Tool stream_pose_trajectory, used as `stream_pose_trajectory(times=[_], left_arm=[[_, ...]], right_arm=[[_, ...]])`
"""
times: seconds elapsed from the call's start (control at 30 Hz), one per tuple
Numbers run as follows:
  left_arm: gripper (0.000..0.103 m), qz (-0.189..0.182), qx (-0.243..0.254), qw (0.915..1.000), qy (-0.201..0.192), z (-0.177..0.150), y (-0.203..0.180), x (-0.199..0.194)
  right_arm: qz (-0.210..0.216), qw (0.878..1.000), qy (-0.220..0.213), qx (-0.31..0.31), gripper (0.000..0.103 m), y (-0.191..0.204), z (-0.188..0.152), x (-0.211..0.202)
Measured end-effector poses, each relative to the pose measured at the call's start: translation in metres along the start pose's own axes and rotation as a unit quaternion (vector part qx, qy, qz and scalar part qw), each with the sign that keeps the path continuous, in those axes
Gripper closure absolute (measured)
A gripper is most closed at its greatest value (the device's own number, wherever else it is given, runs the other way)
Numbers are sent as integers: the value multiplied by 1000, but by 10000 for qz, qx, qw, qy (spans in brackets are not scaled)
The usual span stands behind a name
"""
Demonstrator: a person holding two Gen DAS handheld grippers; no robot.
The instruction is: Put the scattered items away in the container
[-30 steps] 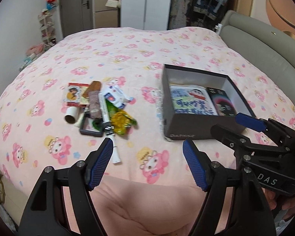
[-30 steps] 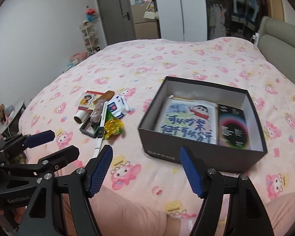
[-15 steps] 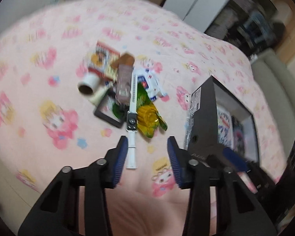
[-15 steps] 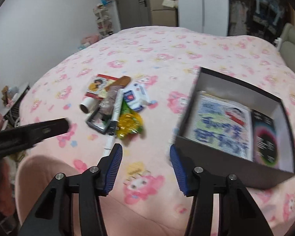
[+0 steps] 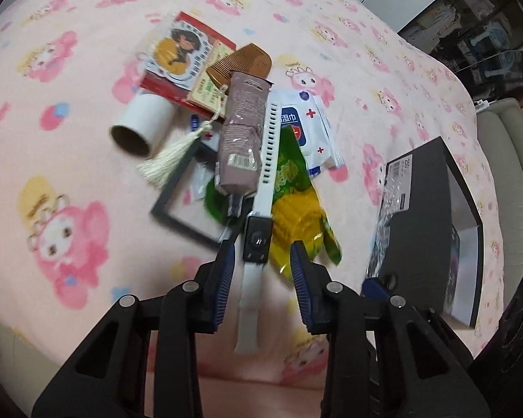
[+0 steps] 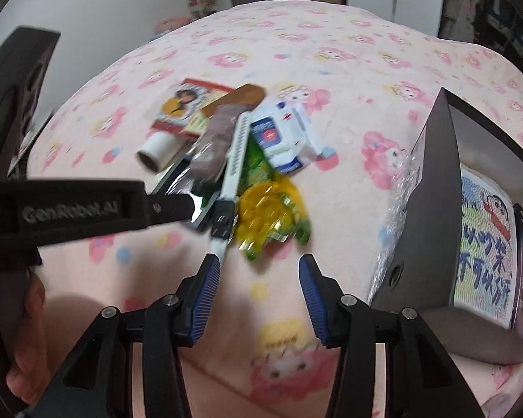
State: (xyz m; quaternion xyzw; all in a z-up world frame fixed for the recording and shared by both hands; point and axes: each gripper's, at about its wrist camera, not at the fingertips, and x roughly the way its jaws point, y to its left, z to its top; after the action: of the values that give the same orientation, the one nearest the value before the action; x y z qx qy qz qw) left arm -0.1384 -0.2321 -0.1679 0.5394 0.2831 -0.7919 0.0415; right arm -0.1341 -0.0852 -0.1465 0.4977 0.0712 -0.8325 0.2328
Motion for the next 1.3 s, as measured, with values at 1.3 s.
stream_pose_trajectory(times=[1.3], left_arm=[[76,-338,-58,9993,113,7,-1,35]], right_arm=[[54,9982,578,-138,65,-27,28,58]])
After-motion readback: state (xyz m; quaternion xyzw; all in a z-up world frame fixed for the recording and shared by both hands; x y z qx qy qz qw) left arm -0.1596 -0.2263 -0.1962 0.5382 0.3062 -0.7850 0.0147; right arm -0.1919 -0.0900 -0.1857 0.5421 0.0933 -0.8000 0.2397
